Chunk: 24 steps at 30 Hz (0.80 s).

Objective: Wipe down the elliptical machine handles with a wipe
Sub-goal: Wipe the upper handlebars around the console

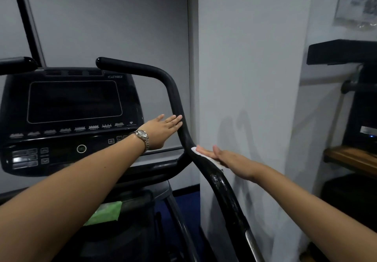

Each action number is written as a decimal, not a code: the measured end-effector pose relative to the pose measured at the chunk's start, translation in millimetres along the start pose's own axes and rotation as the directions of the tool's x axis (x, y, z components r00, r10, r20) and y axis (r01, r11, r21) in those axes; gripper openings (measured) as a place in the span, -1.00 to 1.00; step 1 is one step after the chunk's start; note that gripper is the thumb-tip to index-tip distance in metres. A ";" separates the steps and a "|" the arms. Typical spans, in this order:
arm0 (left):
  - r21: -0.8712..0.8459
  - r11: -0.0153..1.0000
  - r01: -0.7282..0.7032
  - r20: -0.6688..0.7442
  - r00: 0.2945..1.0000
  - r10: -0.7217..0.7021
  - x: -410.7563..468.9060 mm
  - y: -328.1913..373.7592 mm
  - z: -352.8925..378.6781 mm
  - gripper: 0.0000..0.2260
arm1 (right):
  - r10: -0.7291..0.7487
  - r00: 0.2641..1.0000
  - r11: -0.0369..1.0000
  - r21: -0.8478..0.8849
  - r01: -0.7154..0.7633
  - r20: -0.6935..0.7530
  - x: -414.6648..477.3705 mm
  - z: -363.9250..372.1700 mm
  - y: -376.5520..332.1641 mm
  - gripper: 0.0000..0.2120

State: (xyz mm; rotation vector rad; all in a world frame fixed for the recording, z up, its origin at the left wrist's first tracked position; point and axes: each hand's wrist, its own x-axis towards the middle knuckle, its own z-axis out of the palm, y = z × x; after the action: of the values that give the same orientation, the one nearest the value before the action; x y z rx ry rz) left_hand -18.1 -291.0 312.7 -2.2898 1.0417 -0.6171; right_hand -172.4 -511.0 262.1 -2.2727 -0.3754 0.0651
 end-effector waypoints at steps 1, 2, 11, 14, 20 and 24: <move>0.003 1.000 -0.009 0.010 1.000 0.009 -2.4 1.2 3.2 -0.30 | -0.010 1.000 0.998 -0.054 0.011 0.010 5.0 0.0 -4.6 -0.49; 0.003 1.000 -0.010 0.018 1.000 0.010 -4.6 2.2 4.6 -0.30 | -0.020 1.000 0.995 -0.099 0.022 0.023 10.4 0.3 -8.3 -0.49; -0.008 1.000 -0.007 0.045 0.999 0.007 -13.3 6.6 0.7 -0.30 | 0.022 0.994 0.894 -0.448 0.027 0.104 27.9 -13.0 -31.4 -0.47; -0.021 1.000 -0.014 0.033 0.999 0.014 -14.6 10.5 1.1 -0.29 | 0.028 0.992 0.836 -0.547 0.043 0.121 34.5 -6.1 -39.3 -0.45; -0.054 0.998 -0.020 0.029 0.999 0.022 -20.0 17.5 10.2 -0.26 | 0.021 0.990 0.897 -0.439 0.042 0.137 26.5 -16.7 -46.6 -0.42; -0.053 0.998 -0.034 0.015 0.999 0.035 -24.8 19.0 11.1 -0.26 | 0.016 0.986 0.852 -0.518 0.074 0.167 32.7 -1.4 -46.5 -0.40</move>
State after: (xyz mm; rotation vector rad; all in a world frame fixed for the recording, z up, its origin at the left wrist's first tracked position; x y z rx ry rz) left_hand -36.3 -279.0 287.8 -2.3133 1.0999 -0.5631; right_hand -152.5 -473.4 299.9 -2.8133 -0.5714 0.1532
